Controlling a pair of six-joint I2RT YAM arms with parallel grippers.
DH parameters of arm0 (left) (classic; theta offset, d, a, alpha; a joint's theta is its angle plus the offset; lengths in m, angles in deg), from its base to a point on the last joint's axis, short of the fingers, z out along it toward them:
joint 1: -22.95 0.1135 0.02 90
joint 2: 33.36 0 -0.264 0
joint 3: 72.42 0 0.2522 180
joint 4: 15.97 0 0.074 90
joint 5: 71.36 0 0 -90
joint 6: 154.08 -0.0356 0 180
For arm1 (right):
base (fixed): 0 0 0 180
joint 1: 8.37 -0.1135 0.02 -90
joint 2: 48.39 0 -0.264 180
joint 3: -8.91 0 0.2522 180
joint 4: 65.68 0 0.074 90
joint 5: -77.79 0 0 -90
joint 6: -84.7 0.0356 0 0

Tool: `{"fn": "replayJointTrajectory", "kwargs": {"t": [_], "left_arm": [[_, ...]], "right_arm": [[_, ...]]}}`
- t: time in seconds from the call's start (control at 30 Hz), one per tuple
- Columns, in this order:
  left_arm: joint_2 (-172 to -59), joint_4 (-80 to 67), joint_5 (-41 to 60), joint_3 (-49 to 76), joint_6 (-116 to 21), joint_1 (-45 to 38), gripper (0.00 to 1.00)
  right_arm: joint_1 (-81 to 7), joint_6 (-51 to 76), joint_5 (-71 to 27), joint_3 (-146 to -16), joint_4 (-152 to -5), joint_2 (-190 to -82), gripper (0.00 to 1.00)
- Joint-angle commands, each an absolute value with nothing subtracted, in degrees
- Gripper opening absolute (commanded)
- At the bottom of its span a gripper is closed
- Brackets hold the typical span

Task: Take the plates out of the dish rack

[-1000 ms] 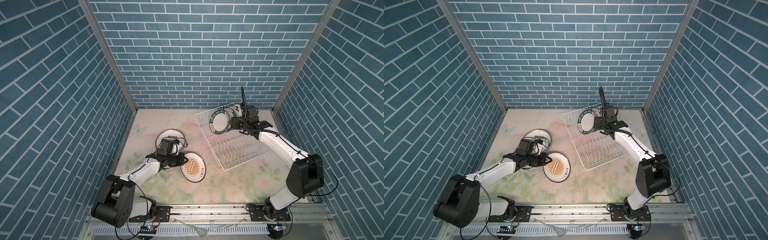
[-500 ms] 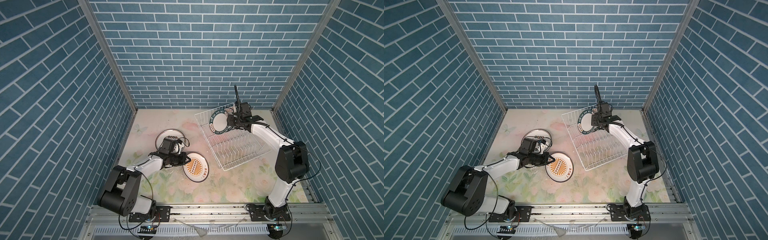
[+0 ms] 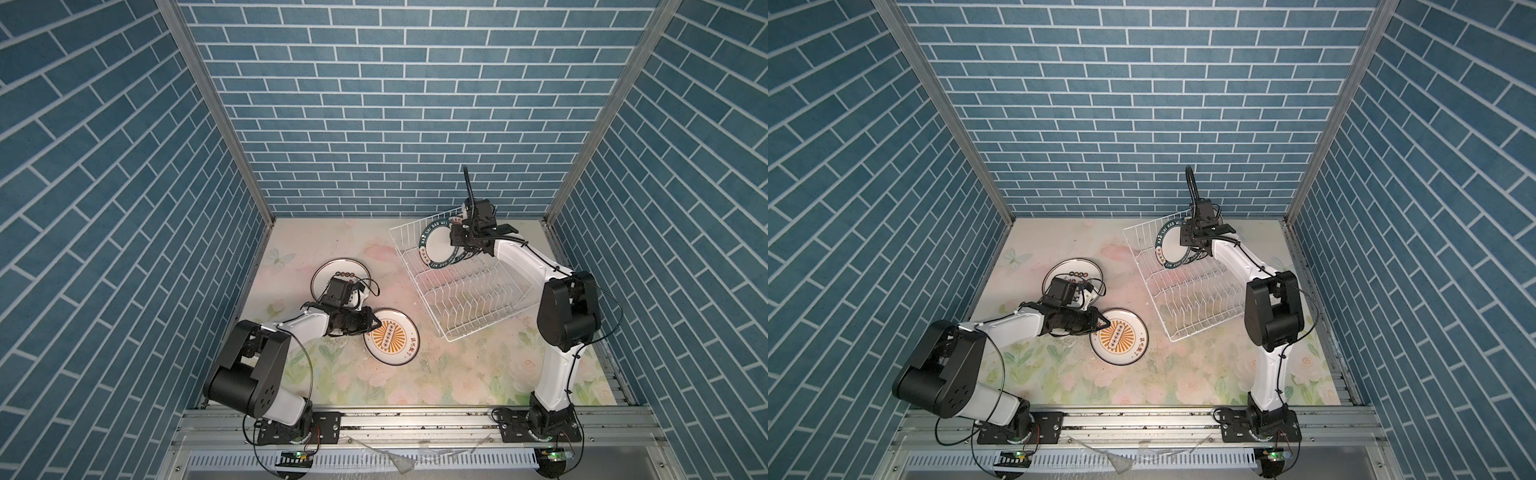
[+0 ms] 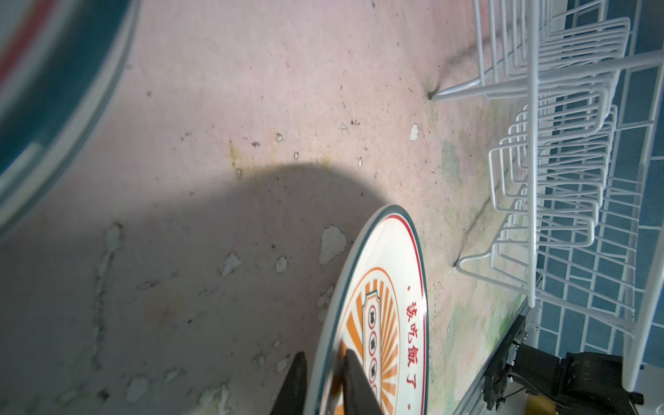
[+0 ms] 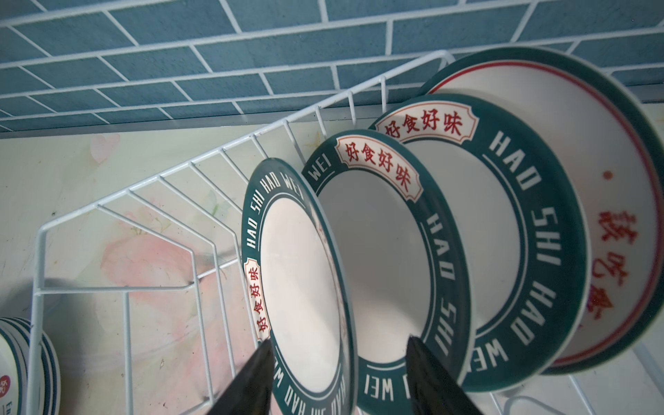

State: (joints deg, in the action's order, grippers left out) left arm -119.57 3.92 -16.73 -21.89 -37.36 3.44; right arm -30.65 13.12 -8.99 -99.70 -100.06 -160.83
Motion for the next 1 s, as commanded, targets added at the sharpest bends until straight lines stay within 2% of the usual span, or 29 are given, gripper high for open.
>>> {"fn": "replayJointTrajectory", "kwargs": {"t": [0.0,0.1,0.27,0.43,0.53,0.67,0.97], "left_arm": [[-122.27,8.67,-12.25,-22.11,-39.46,3.08,0.19],[-123.15,8.98,-12.19,-21.88,-39.4,3.08,0.21],[-123.1,9.06,-12.22,-22.01,-39.33,3.09,0.32],[-122.98,9.73,-11.49,-21.84,-39.47,3.09,0.36],[-123.18,10.13,-11.16,-21.58,-39.53,3.08,0.4],[-122.33,10.24,-10.92,-21.92,-39.42,3.08,0.48],[-121.43,11.77,-8.48,-21.78,-39.81,3.08,0.57]], "right_arm": [[-30.23,11.49,-10.61,-102.15,-100.67,-162.62,0.59],[-30.16,11.49,-11.0,-102.48,-100.44,-163.32,0.58],[-30.04,11.25,-11.75,-103.26,-100.52,-164.57,0.57],[-29.81,11.32,-12.94,-103.54,-99.84,-165.54,0.55],[-29.72,11.4,-13.83,-103.52,-99.3,-165.98,0.52],[-29.72,11.06,-14.97,-102.84,-97.43,-166.06,0.4],[-29.77,10.43,-15.46,-103.65,-97.8,-166.82,0.32]]}}
